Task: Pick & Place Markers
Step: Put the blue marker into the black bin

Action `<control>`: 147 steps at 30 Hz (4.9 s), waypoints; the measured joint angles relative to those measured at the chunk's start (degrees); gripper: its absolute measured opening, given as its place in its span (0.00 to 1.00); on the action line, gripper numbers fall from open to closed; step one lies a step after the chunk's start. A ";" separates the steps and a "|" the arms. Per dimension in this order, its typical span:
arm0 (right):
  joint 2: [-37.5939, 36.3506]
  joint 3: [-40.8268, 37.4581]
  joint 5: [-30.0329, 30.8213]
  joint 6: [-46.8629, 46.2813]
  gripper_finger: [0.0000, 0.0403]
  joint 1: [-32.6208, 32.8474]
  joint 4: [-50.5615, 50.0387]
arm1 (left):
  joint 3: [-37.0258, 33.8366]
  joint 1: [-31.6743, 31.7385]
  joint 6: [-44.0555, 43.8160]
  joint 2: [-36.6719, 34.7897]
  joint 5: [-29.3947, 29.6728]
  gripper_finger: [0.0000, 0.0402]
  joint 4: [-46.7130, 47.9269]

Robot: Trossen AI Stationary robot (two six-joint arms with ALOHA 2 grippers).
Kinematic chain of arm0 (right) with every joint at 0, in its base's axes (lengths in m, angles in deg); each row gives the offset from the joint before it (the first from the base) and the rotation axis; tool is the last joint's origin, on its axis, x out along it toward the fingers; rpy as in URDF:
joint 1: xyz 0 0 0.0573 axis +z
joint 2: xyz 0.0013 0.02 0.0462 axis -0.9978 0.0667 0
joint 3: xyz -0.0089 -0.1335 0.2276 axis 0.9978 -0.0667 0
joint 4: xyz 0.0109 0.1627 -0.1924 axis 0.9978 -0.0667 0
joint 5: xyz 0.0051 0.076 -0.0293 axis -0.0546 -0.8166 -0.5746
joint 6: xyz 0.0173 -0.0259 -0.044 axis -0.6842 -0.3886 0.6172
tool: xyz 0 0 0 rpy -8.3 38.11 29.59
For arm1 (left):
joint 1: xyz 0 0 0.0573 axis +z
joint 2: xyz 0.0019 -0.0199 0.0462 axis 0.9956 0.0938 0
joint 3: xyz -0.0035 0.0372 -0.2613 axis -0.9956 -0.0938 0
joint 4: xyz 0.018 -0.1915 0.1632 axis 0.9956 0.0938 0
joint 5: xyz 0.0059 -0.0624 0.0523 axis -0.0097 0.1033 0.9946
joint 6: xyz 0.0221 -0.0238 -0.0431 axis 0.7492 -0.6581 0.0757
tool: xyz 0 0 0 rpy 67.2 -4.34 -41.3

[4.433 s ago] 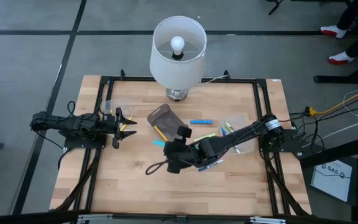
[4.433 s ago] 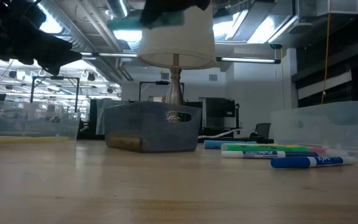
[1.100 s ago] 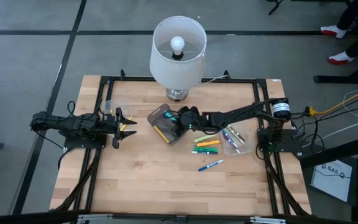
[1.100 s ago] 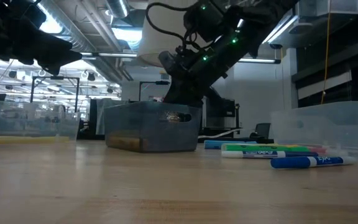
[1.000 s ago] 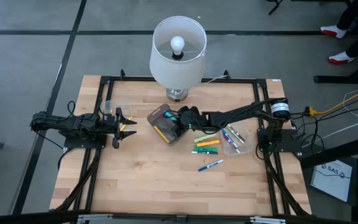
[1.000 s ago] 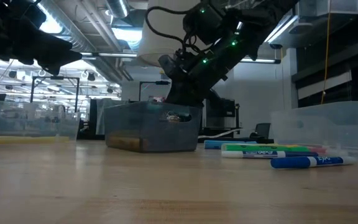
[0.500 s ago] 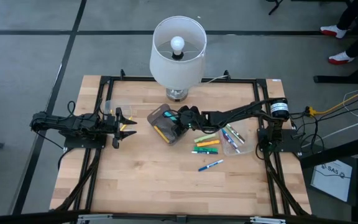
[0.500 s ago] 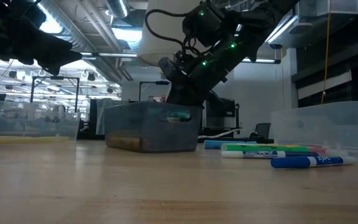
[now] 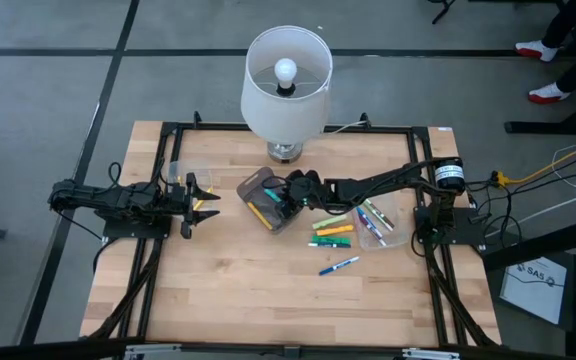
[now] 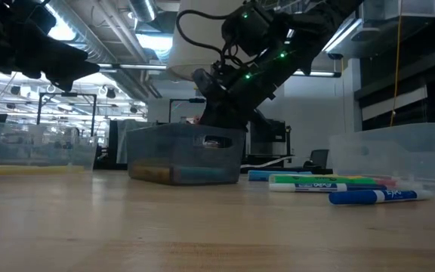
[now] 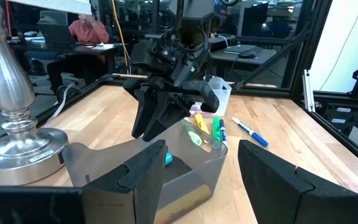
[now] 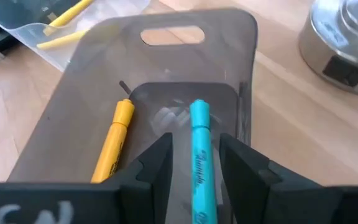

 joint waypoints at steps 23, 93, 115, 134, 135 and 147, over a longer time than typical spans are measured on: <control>-10.51 0.00 -5.25 32.89 0.33 3.66 -6.43 | -0.01 0.00 0.00 0.00 -0.01 0.49 0.02; -3.72 0.02 -10.23 44.08 0.54 -8.87 -35.93 | 0.00 -0.02 0.00 -0.02 0.00 0.49 0.02; 2.08 0.15 -20.19 39.56 0.27 -11.47 -35.68 | 0.00 -0.02 -0.02 -0.02 0.00 0.49 0.02; 0.15 0.07 -19.03 33.58 0.16 -9.56 -36.08 | -0.02 -0.02 0.00 0.00 0.00 0.49 0.02; -0.27 0.02 -18.82 33.25 0.16 -9.36 -36.05 | 0.00 0.00 0.00 0.00 0.00 0.49 0.02; -4.38 -0.22 -19.64 31.55 0.16 -5.61 -36.63 | -0.02 -0.02 0.00 0.00 0.00 0.49 0.02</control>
